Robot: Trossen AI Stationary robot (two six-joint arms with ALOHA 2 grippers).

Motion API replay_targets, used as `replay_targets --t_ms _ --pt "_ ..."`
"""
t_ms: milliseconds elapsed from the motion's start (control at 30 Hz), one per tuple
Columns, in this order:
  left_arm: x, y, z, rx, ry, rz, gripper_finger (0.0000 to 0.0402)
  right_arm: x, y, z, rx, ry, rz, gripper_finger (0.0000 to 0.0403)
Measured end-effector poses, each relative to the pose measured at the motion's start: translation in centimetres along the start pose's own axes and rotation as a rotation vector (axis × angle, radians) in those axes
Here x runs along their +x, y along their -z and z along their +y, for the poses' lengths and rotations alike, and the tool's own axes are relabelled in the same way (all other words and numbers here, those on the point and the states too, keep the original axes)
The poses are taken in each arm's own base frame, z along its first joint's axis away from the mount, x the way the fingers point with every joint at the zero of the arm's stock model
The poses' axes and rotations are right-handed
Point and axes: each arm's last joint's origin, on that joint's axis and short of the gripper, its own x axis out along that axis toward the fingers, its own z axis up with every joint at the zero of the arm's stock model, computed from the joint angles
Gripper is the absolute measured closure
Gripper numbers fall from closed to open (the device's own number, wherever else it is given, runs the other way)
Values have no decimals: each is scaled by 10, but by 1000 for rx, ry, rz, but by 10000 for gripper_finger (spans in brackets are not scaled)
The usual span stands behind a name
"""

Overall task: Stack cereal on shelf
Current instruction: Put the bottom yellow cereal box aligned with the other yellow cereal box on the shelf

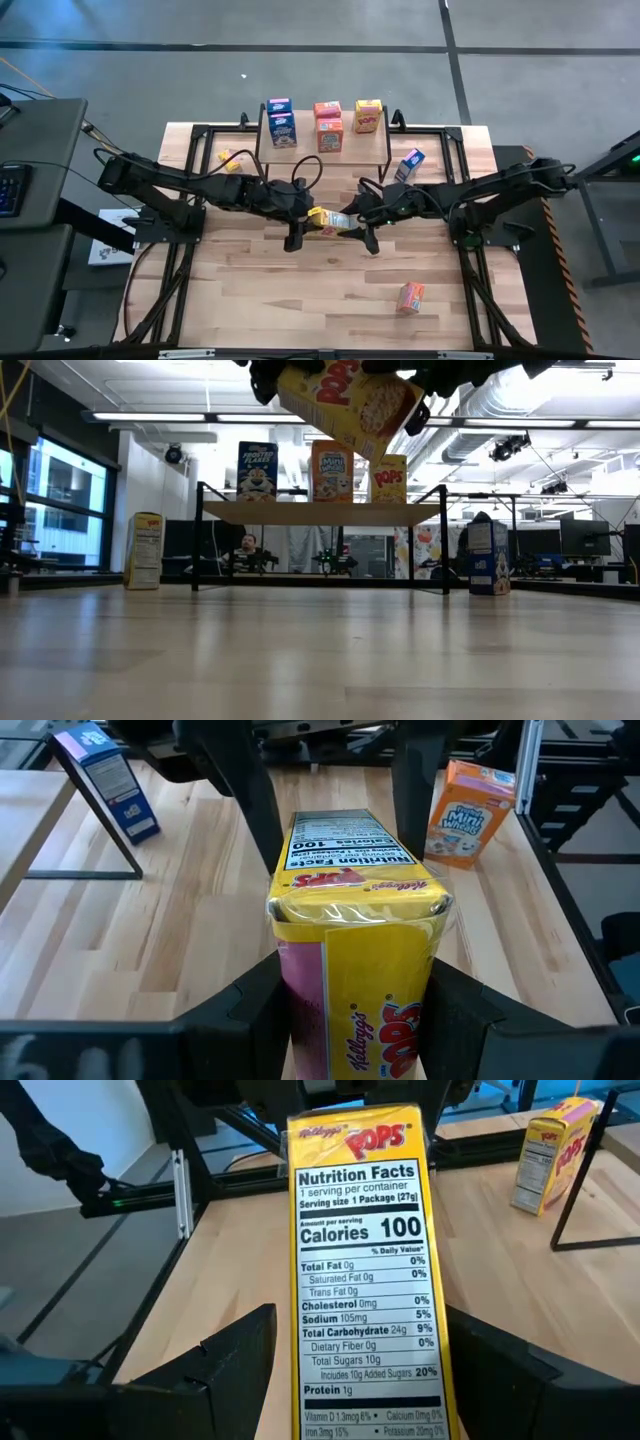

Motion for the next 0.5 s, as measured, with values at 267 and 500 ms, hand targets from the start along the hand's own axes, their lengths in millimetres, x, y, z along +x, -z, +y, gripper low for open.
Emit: replay_targets --t_ms 267,500 --pt "0 0 0 -35 2 -1 241 0 1 0 26 0 5 201" --pt "0 0 0 -37 3 -2 241 0 1 0 46 -2 5 244"
